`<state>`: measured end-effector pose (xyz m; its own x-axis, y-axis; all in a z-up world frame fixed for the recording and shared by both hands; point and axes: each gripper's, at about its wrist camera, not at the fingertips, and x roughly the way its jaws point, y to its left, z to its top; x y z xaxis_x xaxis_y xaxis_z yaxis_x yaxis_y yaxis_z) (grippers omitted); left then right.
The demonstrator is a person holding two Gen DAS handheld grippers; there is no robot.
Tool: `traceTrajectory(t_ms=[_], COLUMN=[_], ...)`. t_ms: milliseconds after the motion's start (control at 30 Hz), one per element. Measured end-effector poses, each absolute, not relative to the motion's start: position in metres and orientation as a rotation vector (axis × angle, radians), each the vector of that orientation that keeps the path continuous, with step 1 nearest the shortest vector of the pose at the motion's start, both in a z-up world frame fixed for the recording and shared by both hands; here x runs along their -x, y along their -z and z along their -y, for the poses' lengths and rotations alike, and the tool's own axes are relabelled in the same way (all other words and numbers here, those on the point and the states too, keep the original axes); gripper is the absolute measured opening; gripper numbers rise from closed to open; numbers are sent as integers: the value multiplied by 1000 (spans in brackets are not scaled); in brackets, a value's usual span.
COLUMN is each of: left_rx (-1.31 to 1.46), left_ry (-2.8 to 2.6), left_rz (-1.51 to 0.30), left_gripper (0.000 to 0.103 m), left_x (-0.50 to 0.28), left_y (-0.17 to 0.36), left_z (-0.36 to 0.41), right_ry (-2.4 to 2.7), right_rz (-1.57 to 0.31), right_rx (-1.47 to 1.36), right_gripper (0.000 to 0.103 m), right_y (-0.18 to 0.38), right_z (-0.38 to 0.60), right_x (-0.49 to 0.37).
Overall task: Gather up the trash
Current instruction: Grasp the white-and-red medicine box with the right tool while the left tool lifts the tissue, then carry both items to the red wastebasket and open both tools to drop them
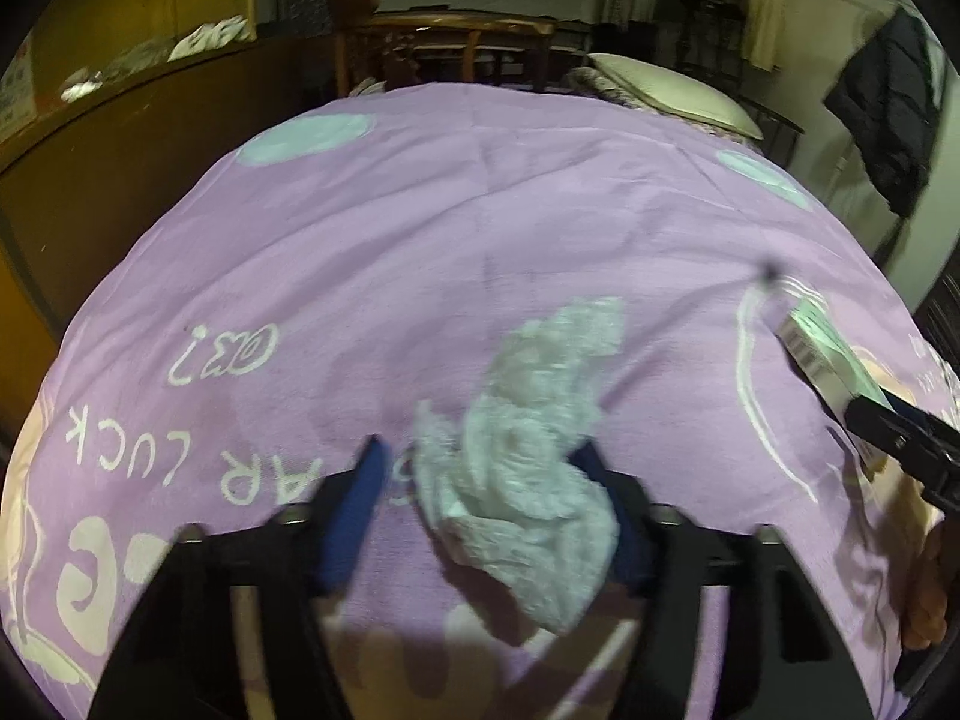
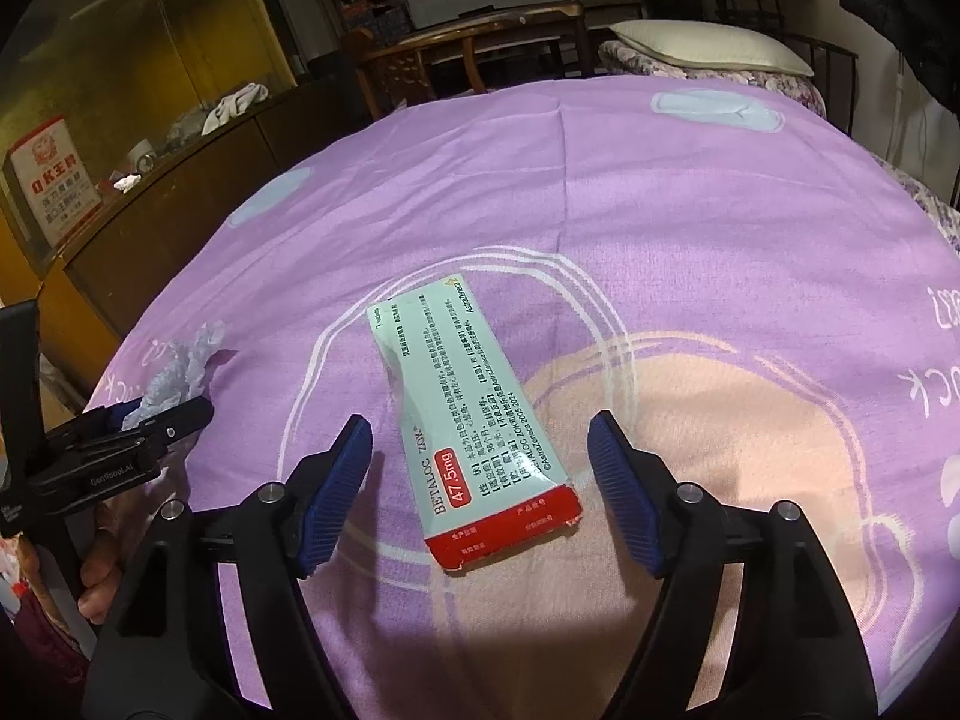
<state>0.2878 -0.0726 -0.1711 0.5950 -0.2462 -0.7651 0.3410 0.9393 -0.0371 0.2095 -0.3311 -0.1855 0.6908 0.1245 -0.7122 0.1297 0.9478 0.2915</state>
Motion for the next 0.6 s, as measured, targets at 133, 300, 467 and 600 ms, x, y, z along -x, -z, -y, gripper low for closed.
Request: traceTrajectory(t_ms=[133, 300, 467, 600], left_rx=[-120, -40, -37, -40], left_ry=[350, 376, 334, 284], left_rz=[-856, -839, -786, -739], left_gripper=[25, 24, 24, 24], left_x=[-276, -241, -203, -159], left_y=[164, 134, 95, 62], left_z=[72, 45, 12, -21], right_ry=[0, -38, -120, -212], right_rz=[-782, -724, -671, -627], right_rx=[-331, -393, -377, -389], right_gripper=[42, 42, 42, 42], right_y=[181, 162, 134, 111], right_z=[330, 320, 289, 266], right_x=[-205, -173, -138, -113])
